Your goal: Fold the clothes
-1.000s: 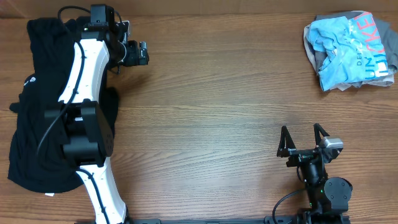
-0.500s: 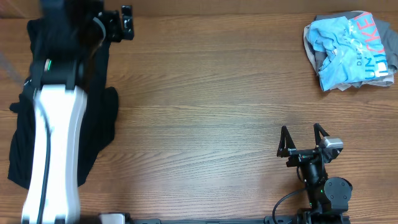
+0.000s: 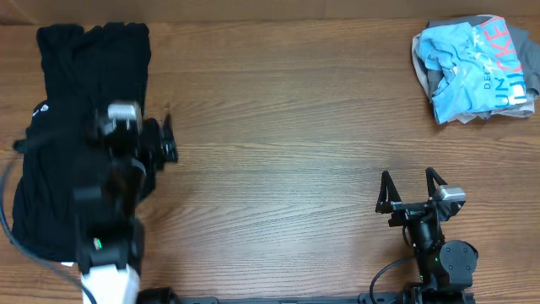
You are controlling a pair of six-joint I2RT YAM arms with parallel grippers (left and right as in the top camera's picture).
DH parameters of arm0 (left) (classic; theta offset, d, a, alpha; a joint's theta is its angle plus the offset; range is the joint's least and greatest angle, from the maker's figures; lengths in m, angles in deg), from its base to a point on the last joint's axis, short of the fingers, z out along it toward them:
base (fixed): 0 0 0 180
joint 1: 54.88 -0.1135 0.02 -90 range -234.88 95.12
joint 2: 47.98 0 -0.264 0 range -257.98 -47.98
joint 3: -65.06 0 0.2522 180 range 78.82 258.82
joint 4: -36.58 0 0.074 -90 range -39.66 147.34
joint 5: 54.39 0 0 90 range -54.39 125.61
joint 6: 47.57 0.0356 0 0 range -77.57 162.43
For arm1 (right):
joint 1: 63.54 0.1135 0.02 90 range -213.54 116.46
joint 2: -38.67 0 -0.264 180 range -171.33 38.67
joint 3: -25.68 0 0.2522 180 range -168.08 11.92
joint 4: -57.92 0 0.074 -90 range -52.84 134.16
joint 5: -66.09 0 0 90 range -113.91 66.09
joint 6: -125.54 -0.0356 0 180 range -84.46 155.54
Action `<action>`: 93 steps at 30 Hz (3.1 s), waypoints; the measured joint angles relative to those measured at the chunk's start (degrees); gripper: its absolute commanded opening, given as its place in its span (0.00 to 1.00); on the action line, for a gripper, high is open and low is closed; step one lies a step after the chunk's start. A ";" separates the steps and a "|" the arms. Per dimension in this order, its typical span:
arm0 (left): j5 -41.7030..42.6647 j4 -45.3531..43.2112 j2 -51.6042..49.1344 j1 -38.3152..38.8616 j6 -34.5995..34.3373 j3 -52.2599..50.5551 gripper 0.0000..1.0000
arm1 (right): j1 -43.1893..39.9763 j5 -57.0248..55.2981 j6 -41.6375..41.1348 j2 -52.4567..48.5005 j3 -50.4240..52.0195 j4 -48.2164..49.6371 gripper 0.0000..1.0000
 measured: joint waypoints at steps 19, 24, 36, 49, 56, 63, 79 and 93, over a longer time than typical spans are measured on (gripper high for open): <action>1.11 -10.47 32.30 -0.04 -0.70 -30.95 1.00 | 0.00 0.02 0.02 0.00 0.00 -0.02 1.00; 1.27 -6.84 35.60 -0.04 -0.68 -31.34 1.00 | 0.00 0.02 0.00 0.00 0.00 -0.07 1.00; -0.74 5.75 42.10 2.71 -0.81 -31.52 1.00 | -0.02 0.02 0.02 0.00 0.00 -0.04 1.00; -1.16 5.70 45.22 2.73 -0.81 -31.52 1.00 | -0.02 0.02 0.00 0.00 -0.02 -0.04 1.00; -1.14 5.70 45.22 2.73 -0.81 -31.52 1.00 | 0.00 0.02 0.00 0.00 -0.02 -0.04 1.00; -1.14 5.70 45.22 2.73 -0.81 -31.52 1.00 | 0.00 0.02 0.00 0.00 0.00 -0.07 1.00; -1.14 5.70 45.22 2.73 -0.81 -31.52 1.00 | -0.02 0.02 0.00 0.00 0.00 -0.02 1.00; -1.14 5.70 45.22 2.73 -0.79 -31.52 1.00 | 0.00 0.02 0.00 0.00 0.00 -0.04 1.00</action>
